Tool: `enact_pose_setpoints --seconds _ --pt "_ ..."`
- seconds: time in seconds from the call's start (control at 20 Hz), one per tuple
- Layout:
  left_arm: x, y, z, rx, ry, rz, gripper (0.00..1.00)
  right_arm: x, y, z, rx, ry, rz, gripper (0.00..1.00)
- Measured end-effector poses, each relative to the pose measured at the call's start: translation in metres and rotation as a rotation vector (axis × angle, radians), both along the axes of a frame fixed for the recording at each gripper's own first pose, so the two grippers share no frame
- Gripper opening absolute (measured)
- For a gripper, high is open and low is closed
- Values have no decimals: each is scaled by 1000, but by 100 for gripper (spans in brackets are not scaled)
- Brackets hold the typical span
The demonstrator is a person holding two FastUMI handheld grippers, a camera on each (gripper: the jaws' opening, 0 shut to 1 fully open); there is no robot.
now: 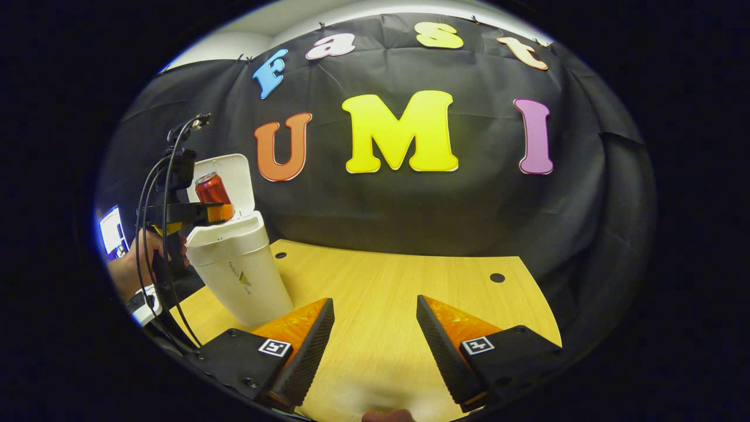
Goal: Press the lid of the desktop garbage bin to open it, pick up the crumpled paper on the desktop and throw it into the bin, then pick up the pop can on the desktop and drop it into the bin, and finally close the garbage bin lid.
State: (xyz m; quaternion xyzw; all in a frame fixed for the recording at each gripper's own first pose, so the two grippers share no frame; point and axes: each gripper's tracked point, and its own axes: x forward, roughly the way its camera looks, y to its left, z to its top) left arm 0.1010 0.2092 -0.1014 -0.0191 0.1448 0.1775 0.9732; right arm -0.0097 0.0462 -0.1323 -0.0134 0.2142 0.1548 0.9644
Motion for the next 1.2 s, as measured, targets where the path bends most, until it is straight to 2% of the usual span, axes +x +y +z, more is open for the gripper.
enact_pose_setpoints --seconds 0.25,0.6,0.95,1.05,1.2 --pt "-8 20 -23 -45 51 45 86 -1 14 1 -27 -9 49 89" --pt "-9 18 -16 -17 47 50 87 -5 18 3 -25 -13 59 89" --pt "-2 19 17 53 1 86 88 -4 3 11 -15 -26 43 90" --pt "1 21 42 54 -43 115 87 -1 -1 13 -10 -27 34 89" --pt "14 30 96 105 -117 186 87 6 -8 15 10 -25 19 89"
